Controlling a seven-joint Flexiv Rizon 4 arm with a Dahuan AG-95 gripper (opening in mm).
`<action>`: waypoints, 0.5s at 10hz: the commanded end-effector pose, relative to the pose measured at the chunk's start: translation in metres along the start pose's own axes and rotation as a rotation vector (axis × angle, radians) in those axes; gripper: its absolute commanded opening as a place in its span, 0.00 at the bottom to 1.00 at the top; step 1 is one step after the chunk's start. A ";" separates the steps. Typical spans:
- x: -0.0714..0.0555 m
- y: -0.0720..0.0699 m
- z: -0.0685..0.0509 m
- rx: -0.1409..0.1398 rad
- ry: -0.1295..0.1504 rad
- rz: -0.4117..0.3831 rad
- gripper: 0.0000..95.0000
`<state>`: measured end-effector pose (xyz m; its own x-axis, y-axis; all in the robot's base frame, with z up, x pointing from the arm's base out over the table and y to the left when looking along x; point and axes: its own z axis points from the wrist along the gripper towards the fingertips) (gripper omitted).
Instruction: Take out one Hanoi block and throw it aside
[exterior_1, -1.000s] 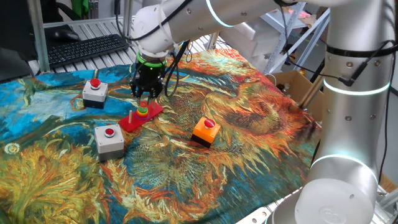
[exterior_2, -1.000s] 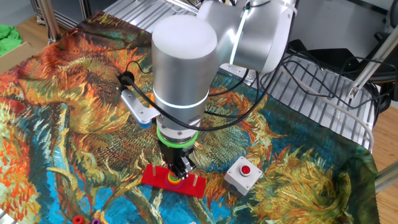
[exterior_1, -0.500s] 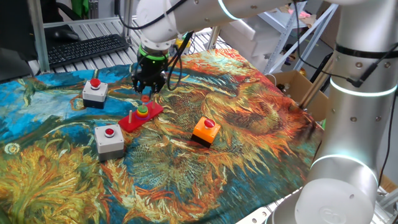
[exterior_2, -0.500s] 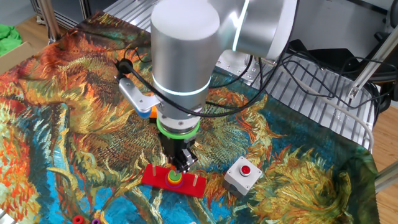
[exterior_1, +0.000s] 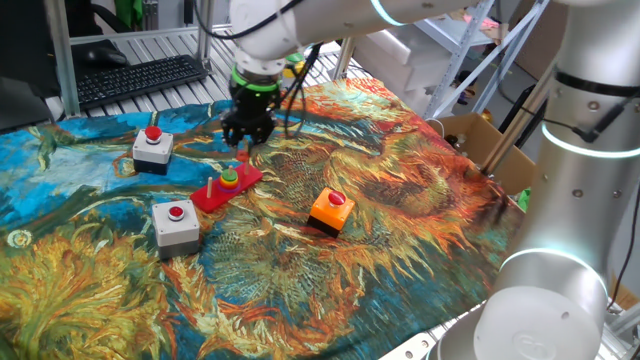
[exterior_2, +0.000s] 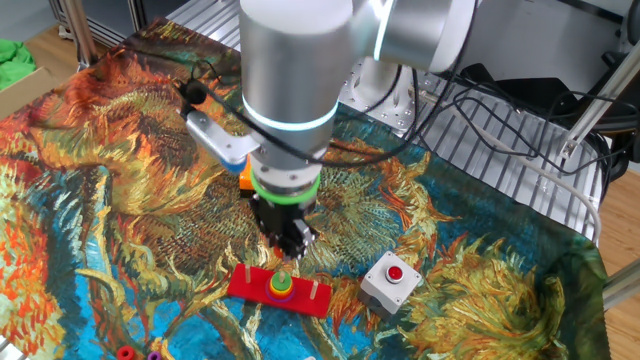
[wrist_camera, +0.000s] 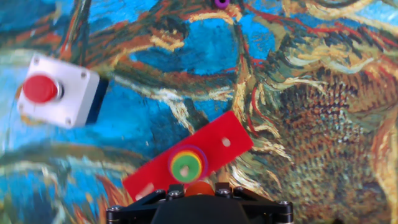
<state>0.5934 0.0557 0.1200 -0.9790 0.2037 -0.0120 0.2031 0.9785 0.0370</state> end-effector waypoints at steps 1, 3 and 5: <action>0.009 -0.010 0.000 0.004 -0.001 -0.092 0.00; 0.015 -0.021 0.006 0.002 0.001 -0.167 0.00; 0.020 -0.026 0.008 0.007 0.002 -0.203 0.00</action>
<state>0.5690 0.0347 0.1109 -0.9998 0.0125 -0.0163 0.0120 0.9995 0.0279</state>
